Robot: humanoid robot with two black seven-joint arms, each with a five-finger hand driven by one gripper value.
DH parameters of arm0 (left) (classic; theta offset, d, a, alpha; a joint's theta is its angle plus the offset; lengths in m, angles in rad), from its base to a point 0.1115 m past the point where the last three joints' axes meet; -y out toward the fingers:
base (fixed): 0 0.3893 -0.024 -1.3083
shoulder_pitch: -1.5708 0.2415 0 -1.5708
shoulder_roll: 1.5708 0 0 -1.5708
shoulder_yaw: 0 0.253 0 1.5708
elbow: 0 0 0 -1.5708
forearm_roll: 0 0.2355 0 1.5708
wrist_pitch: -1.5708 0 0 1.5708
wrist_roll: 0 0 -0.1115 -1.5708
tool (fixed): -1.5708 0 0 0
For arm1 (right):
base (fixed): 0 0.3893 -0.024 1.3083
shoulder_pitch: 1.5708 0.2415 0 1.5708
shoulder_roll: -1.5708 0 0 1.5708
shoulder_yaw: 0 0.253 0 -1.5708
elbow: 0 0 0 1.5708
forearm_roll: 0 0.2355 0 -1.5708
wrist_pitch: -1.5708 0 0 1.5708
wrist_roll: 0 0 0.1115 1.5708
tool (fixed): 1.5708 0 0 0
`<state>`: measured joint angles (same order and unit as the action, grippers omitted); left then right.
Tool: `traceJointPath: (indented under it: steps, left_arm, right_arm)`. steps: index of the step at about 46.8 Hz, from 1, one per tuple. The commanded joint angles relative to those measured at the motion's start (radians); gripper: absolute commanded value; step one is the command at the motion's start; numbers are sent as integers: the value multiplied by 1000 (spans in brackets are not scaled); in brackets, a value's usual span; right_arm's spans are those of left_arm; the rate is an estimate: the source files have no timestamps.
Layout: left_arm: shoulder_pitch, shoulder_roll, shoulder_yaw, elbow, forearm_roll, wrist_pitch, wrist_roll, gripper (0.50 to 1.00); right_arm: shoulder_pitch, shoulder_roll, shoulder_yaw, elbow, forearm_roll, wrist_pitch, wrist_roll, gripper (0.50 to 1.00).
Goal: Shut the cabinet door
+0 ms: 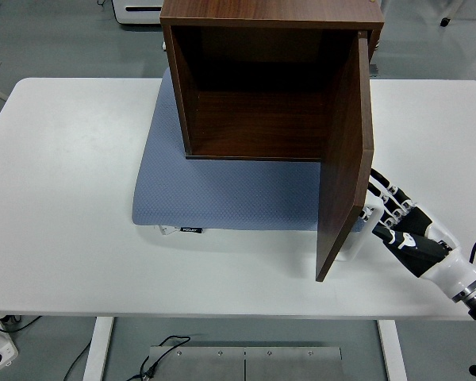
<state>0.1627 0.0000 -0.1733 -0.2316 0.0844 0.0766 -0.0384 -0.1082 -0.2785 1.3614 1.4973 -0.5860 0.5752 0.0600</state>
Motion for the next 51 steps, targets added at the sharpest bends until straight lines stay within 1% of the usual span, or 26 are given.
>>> traceJointPath:
  steps: [1,18,27,39,51]
  left_arm:
    - [0,0,0,0,0,0,-2,1000]
    - [0,0,0,0,0,0,0,1000]
    - [0,0,0,0,0,0,0,1000]
    - [0,0,0,0,0,0,0,1000]
    - [0,0,0,0,0,0,0,1000]
  right_arm:
    - [8,1,-8,0,0,5,0,1000]
    - [30,24,-45,0,0,11,-9,1000]
    - [38,42,-64,-2,-3,23,-12,1000]
    - [54,44,-93,-5,-8,25,-19,1000]
    - [74,68,-110,-11,-9,25,-19,1000]
